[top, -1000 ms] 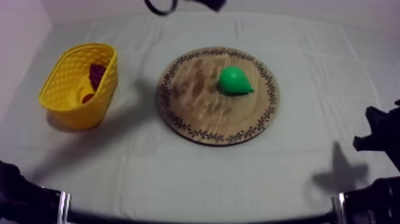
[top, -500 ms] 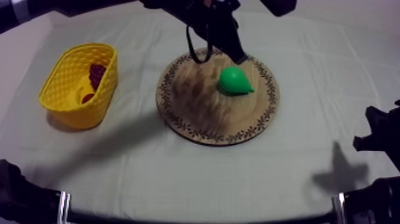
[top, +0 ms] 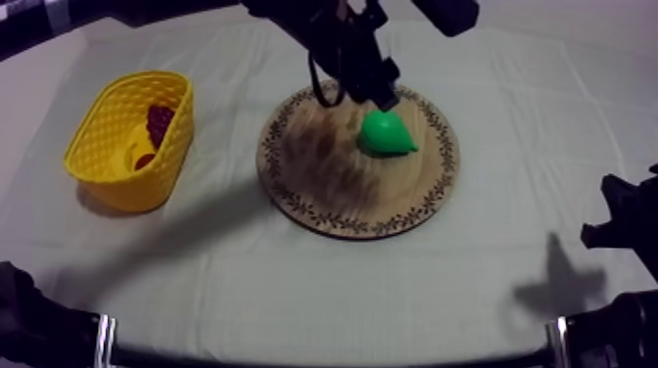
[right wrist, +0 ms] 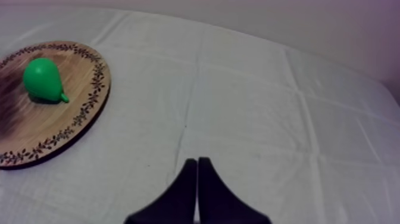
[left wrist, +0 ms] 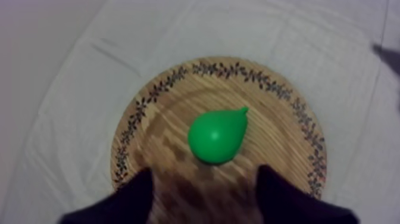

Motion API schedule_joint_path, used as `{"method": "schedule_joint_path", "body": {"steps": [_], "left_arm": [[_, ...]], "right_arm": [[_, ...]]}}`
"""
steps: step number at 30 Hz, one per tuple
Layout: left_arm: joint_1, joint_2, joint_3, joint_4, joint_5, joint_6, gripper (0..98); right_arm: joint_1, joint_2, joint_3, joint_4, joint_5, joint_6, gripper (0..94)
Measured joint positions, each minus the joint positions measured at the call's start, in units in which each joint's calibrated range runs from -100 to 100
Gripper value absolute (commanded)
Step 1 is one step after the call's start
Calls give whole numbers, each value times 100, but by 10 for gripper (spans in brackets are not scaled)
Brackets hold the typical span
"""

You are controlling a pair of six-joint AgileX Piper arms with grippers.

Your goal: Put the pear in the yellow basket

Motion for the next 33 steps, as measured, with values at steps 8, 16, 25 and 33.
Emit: {"method": "schedule_joint_path", "body": {"steps": [8,16,25,33], "left_arm": [[-7,89,-63,18,216,-180,960],[0,420,-92,25,-57,-276,961],[-57,1184,-326,20,-343,-443,943],[-94,1953,-797,3,-540,-593,933]], "right_arm": [[0,0,0,0,0,0,5],[0,0,0,0,7,0,5],[0,0,0,0,7,0,5],[0,0,0,0,7,0,5]]}}
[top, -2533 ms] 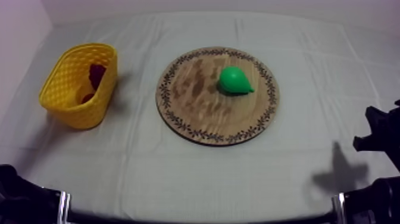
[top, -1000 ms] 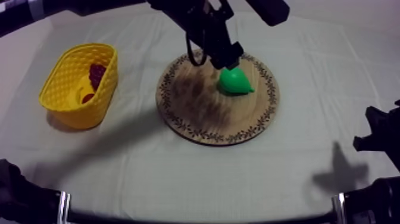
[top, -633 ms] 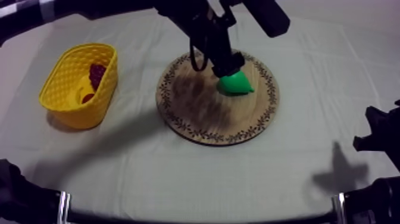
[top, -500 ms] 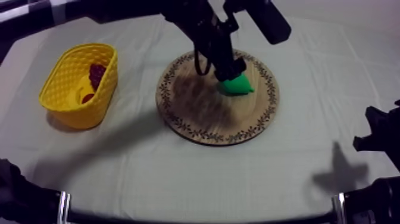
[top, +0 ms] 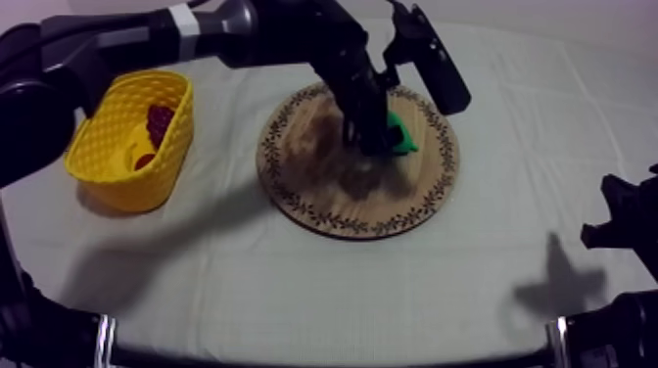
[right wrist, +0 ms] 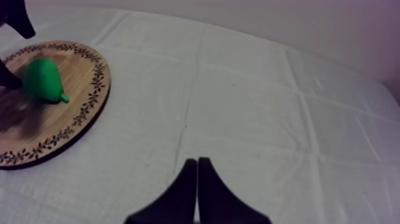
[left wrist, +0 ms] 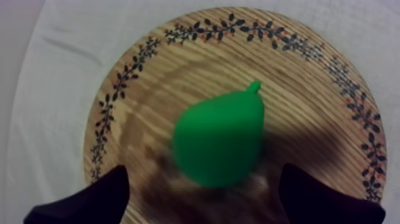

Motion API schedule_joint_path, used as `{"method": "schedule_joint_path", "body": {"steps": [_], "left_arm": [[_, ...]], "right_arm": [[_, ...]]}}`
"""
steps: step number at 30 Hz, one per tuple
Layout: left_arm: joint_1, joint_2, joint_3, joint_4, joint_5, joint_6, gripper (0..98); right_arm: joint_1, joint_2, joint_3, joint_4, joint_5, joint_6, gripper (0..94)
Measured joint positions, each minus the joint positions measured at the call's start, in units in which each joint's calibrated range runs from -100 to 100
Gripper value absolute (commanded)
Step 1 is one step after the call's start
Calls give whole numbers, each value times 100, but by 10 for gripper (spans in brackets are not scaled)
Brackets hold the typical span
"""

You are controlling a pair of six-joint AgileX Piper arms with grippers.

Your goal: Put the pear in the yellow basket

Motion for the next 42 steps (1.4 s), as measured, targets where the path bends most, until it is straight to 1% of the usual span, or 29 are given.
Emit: {"method": "schedule_joint_path", "body": {"steps": [5,12,14,18,22,25,29,34,38,42], "left_arm": [[34,407,-323,-8,-43,-35,900],[73,849,-645,-89,-119,7,828],[73,941,-712,-127,-136,39,771],[61,1014,-774,-164,-244,105,613],[31,1027,-758,-171,-333,114,542],[13,940,-699,-171,-352,139,525],[-39,658,-501,-145,-364,168,535],[-179,64,-49,29,-359,165,552],[-367,-679,552,198,-278,152,558],[-613,-1503,1272,258,-49,157,556]], "right_arm": [[0,0,0,0,0,0,5],[0,0,0,0,4,0,5],[0,0,0,0,4,0,5],[0,0,0,0,4,0,5],[0,0,0,0,4,0,5],[0,0,0,0,4,0,5],[0,0,0,0,4,0,5],[0,0,0,0,4,0,5],[0,0,0,0,4,0,5],[0,0,0,0,4,18,5]]}}
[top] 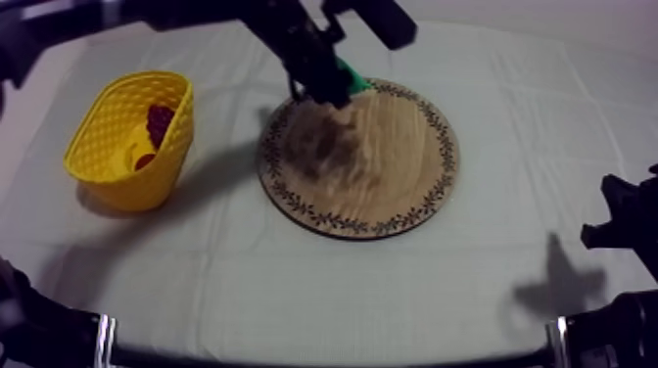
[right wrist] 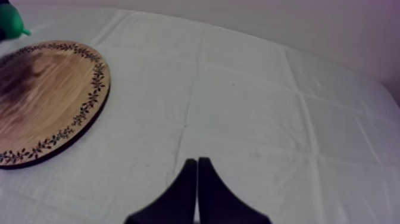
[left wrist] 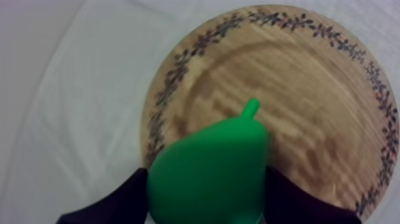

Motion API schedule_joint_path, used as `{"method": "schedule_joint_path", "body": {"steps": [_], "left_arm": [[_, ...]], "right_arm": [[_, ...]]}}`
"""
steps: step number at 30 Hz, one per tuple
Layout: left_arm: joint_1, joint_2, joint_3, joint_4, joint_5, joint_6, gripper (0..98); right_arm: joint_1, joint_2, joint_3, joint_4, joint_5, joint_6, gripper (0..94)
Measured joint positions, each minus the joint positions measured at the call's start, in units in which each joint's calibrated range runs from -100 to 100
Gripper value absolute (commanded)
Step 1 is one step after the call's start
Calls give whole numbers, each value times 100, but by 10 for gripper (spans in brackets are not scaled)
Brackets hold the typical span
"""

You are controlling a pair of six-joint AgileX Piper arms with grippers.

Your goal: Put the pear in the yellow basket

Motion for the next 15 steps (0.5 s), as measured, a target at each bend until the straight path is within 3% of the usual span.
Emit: {"method": "schedule_joint_path", "body": {"steps": [8,15], "left_arm": [[-665,-1659,1478,-44,66,-127,554],[-1378,-2557,2203,-218,-115,85,486]], "right_arm": [[0,0,0,0,-9,-19,5],[0,0,0,0,-9,-23,5]]}}
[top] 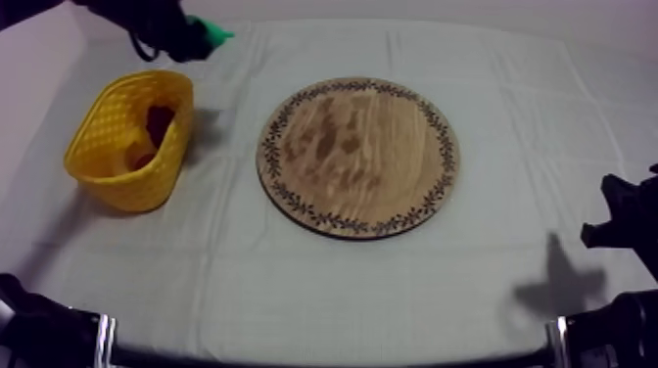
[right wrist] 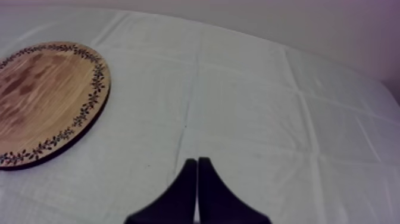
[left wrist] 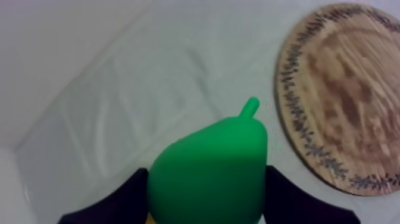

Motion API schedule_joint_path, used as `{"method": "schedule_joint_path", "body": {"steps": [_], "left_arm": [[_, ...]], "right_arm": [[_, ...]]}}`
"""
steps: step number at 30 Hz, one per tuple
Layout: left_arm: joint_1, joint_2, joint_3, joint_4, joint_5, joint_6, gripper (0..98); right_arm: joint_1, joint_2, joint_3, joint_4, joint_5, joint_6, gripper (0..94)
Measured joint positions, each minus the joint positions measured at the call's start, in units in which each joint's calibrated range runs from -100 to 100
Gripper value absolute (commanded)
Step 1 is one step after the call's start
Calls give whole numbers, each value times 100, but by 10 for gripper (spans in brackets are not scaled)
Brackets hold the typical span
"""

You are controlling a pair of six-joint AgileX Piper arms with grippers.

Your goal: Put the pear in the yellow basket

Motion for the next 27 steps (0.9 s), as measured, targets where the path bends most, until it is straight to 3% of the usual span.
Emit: {"method": "schedule_joint_path", "body": {"steps": [10,17,24,27], "left_arm": [[-772,-239,1006,-135,-120,364,443],[-868,-373,1585,-163,413,863,423],[-904,-485,1894,-152,709,898,422],[-920,-510,1904,-146,726,894,491]], "right_arm": [[0,0,0,0,0,4,5],[0,0,0,0,7,4,5],[0,0,0,0,7,6,5],[0,0,0,0,7,6,5]]}}
